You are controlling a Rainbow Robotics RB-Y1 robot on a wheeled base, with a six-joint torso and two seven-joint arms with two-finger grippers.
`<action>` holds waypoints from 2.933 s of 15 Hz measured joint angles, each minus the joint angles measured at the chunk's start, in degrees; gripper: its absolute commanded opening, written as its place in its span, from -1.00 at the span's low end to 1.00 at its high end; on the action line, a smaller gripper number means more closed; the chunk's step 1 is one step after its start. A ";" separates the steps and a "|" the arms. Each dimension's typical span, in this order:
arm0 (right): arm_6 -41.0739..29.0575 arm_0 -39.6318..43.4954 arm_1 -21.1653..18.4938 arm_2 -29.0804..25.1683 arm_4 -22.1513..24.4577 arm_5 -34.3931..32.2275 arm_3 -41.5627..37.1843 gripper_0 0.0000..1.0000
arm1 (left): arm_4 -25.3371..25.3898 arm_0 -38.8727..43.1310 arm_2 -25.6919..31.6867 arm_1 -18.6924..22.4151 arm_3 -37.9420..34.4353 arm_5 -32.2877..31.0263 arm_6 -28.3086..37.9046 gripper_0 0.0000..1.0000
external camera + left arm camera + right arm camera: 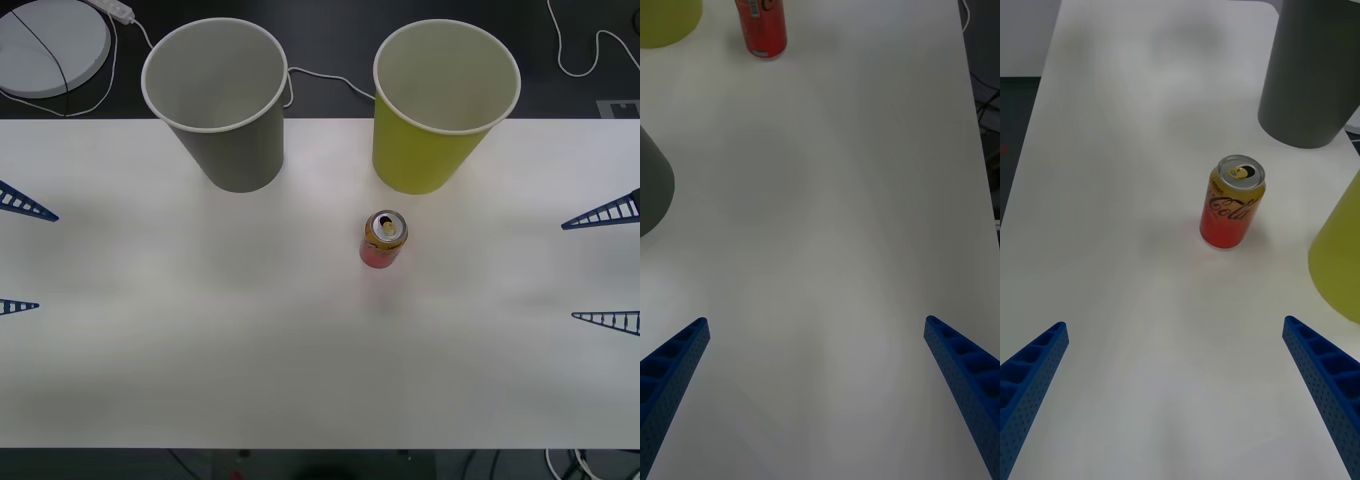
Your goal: Put the can into the green bin and the plastic bottle into the gray bin
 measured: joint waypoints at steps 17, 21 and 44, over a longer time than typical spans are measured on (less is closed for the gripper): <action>2.08 5.50 -1.31 6.21 -4.98 11.06 1.85 1.00 | -0.01 0.00 0.00 0.00 0.00 0.00 0.00 1.00; 2.40 7.61 -1.31 13.11 -10.40 21.76 1.85 1.00 | -0.01 0.00 0.00 0.00 0.00 0.00 0.00 1.00; 30.65 2.58 -1.16 46.75 -50.44 58.09 3.25 1.00 | -0.01 0.00 0.00 0.00 0.00 0.00 0.00 1.00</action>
